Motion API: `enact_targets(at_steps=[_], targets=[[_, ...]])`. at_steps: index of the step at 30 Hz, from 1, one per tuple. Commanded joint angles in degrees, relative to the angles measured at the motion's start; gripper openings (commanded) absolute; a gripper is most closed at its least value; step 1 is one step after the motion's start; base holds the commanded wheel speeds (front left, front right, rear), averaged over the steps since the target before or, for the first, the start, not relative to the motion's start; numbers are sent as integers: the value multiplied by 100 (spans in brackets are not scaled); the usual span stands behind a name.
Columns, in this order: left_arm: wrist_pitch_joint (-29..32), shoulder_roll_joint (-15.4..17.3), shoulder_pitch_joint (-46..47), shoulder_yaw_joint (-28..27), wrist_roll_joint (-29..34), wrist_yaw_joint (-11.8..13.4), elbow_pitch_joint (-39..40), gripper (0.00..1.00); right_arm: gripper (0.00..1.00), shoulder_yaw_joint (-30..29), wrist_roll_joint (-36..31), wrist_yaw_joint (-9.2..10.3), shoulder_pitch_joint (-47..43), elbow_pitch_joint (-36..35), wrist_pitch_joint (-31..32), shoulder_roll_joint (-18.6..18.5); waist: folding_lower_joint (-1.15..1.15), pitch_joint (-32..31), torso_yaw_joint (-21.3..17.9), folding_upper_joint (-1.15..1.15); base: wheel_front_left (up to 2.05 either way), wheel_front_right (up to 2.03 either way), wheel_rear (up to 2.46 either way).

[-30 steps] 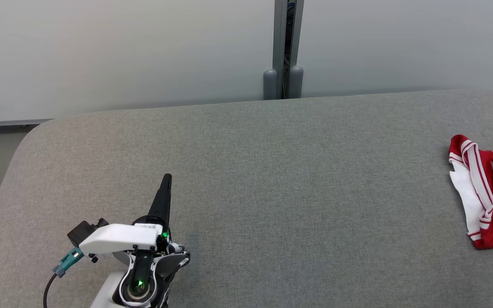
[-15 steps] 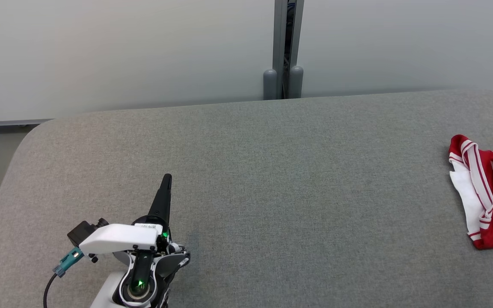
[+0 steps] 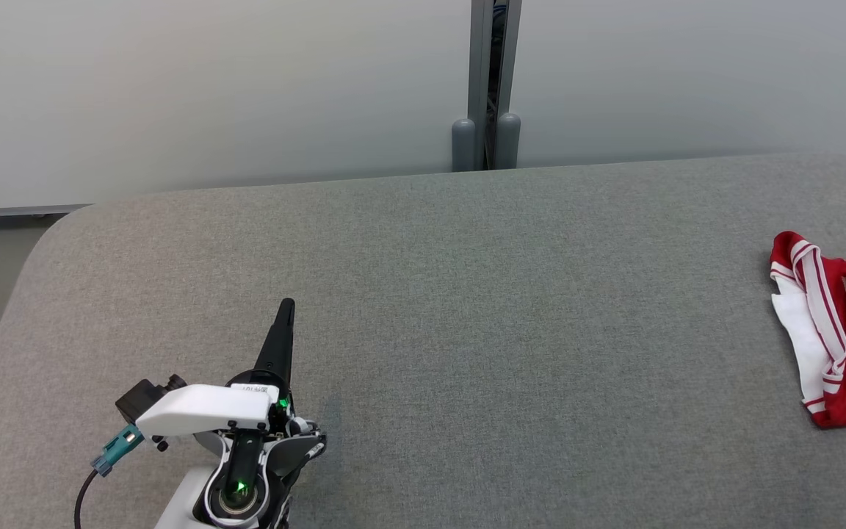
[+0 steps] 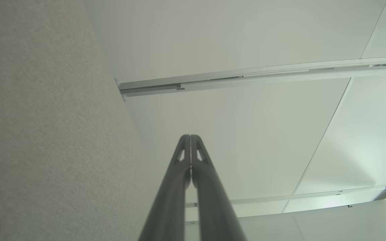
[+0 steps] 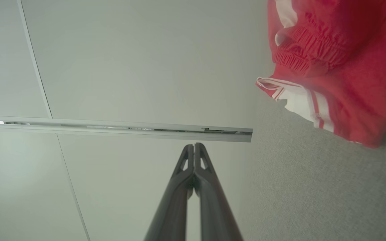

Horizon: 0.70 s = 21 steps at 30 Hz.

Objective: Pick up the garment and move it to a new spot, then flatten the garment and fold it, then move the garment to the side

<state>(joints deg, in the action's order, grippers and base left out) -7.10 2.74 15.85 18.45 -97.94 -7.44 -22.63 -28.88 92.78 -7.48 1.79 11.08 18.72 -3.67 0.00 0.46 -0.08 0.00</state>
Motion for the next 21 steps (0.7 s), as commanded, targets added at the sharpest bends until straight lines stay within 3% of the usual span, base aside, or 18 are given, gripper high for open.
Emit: enact_targets(at_steps=[1, 21], targets=[[-1, 25, 115, -5, -22, -23, -1, 0, 0, -16, -21, -2, 41, -1, 35, -6, 0, 0, 0, 0, 0, 0, 0], [-1, 25, 115, -5, -23, -23, 0, 0, 0, -54, -49, -2, 62, 1, 64, 17, 0, 0, 0, 0, 0, 0, 0]])
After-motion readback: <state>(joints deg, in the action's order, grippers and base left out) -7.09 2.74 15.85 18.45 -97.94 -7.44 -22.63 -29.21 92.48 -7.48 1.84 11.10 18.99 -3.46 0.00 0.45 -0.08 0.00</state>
